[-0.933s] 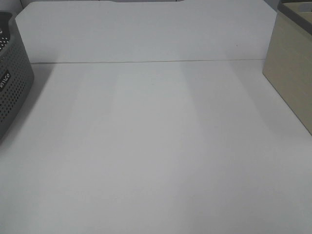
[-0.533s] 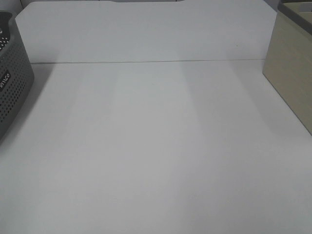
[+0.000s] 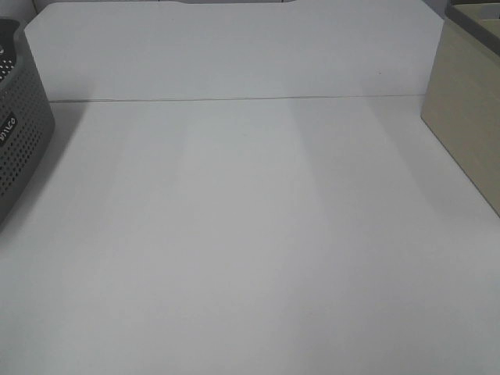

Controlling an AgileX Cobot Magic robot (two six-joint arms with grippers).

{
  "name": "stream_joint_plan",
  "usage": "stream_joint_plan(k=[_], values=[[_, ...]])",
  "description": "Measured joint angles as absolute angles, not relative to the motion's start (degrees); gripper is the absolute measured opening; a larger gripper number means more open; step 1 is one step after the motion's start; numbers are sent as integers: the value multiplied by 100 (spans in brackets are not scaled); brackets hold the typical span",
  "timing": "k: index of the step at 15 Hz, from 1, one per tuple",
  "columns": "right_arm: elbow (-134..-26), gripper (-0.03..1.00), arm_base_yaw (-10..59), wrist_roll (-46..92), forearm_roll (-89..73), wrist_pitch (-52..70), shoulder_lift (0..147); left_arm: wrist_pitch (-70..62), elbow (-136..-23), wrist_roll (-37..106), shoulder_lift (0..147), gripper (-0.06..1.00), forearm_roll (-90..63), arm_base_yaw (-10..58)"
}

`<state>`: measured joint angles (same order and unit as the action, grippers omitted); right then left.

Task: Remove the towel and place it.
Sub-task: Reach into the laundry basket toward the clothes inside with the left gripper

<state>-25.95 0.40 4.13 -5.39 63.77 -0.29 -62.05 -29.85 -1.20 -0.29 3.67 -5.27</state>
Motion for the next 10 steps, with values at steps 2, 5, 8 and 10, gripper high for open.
stream_joint_plan(k=[2,5,8,10], values=[[-2595,71,40,413,-539,6377,-29,-6205,-2985,-120,-29,99,367,-527],[-2595,71,40,413,-539,6377,-29,-6205,-2985,-120,-29,99,367,-527],[-2595,71,40,413,-539,6377,-29,-6205,-2985,-120,-29,99,367,-527],[-2595,71,40,413,-539,6377,-29,-6205,-2985,-120,-29,99,367,-527]])
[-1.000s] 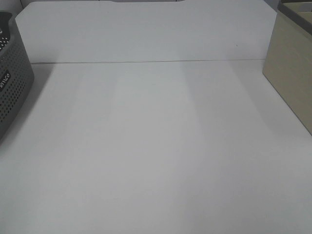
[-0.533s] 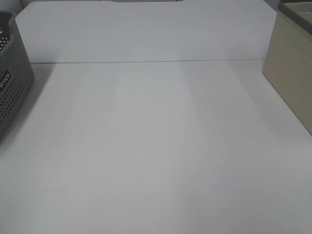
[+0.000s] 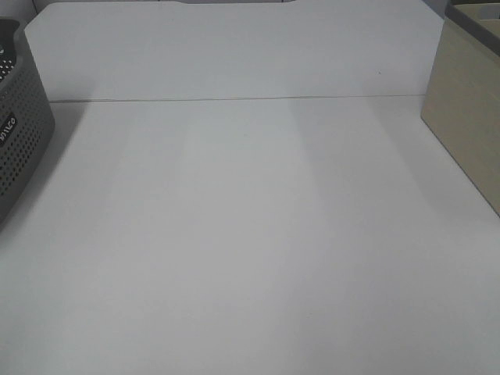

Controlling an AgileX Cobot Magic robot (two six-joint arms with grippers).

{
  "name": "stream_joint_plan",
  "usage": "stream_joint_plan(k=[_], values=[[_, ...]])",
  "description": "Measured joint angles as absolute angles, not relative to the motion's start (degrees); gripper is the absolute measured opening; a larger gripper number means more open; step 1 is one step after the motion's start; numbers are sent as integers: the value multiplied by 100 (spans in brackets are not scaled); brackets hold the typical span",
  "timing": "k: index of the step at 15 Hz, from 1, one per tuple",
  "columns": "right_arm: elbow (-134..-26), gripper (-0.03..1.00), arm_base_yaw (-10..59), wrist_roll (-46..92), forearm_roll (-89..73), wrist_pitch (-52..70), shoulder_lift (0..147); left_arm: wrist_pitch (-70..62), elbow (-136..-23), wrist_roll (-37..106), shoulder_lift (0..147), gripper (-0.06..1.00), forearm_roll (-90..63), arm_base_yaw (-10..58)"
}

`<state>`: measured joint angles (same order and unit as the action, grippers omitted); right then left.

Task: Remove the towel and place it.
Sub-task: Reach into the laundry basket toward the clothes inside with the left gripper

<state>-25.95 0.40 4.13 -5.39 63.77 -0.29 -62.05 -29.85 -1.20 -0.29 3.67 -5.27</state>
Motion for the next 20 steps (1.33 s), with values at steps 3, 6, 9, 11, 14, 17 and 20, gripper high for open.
stream_joint_plan(k=[3,6,9,11,14,17,20], values=[[-2595,71,40,413,-539,6377,-29,-6205,-2985,-120,-29,99,367,-527],[-2595,71,40,413,-539,6377,-29,-6205,-2985,-120,-29,99,367,-527],[-2595,71,40,413,-539,6377,-29,-6205,-2985,-120,-29,99,384,-527],[-2595,71,40,413,-539,6377,-29,-6205,-2985,-120,-29,99,395,-527],[-2595,71,40,413,-539,6377,-29,-6205,-2985,-120,-29,99,395,-527],[-2595,71,40,413,-539,6377,-29,-6205,-2985,-120,-29,99,401,-527],[-2595,71,40,413,-539,6377,-29,-6205,-2985,-120,-29,99,401,-527]])
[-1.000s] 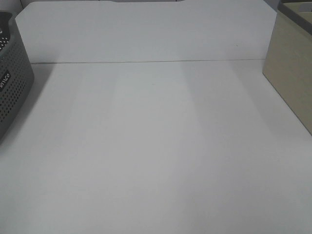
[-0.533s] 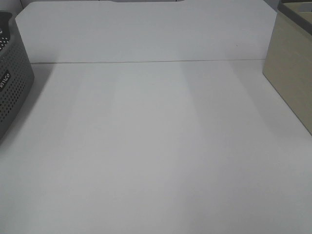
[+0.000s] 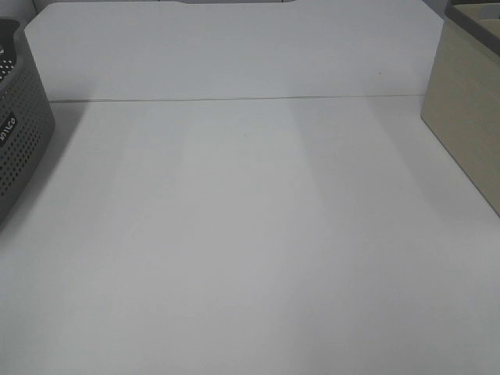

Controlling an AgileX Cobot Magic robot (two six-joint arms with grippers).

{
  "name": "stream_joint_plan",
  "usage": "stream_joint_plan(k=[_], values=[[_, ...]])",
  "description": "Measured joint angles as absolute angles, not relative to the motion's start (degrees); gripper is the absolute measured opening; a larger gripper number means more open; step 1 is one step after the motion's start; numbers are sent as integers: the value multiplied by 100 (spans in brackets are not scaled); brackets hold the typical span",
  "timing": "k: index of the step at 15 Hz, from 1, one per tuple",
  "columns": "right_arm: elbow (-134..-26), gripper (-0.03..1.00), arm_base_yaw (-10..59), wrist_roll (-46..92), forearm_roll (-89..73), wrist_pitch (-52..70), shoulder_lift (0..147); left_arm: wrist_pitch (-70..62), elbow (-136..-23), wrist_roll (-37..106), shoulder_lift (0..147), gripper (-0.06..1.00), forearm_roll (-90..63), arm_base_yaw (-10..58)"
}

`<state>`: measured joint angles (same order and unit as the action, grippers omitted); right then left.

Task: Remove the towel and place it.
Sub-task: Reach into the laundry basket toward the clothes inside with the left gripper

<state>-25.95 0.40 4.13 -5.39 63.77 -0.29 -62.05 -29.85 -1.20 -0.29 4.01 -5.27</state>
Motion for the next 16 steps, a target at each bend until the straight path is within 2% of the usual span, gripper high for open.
stream_joint_plan(k=[7,8,10,13,16], values=[[-2595,71,40,413,-539,6377,-29,-6297,-3100,0,109,99,189,-527],[-2595,71,40,413,-539,6377,-29,-6515,-3426,1003,699,99,-252,-527],[-2595,71,40,413,-544,6377,-29,-6629,-3919,1988,1478,99,-481,-527],[-2595,71,40,413,-544,6377,-29,-6709,-4733,2727,2693,99,-309,-527],[-2595,71,40,413,-544,6377,-29,-6950,-6016,3713,4246,99,235,-527]])
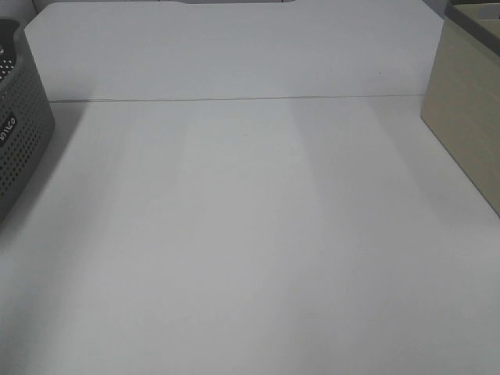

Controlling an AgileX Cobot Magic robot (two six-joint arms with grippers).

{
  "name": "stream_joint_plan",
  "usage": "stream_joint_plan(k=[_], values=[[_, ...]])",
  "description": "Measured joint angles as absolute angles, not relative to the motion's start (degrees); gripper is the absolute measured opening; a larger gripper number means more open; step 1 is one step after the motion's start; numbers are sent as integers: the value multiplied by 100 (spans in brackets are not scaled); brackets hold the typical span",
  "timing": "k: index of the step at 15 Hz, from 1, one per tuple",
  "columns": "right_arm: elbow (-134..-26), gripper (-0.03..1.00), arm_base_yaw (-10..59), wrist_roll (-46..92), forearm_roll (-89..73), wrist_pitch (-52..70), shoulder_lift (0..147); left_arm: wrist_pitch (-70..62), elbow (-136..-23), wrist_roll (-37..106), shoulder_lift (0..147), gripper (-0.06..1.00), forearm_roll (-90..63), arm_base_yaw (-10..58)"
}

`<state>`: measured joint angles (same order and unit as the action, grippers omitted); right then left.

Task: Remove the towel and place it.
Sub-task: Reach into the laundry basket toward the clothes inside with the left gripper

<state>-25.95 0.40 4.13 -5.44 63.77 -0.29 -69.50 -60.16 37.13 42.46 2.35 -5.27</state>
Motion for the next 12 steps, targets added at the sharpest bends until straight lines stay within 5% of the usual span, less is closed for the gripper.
stream_joint_plan(k=[6,12], values=[[-2595,71,40,413,-544,6377,-29,-6881,-8296,5512,7466,97,1616,-527],[-2595,71,40,413,-544,6377,-29,-6388,-8824,5953,9316,97,2424,-544]])
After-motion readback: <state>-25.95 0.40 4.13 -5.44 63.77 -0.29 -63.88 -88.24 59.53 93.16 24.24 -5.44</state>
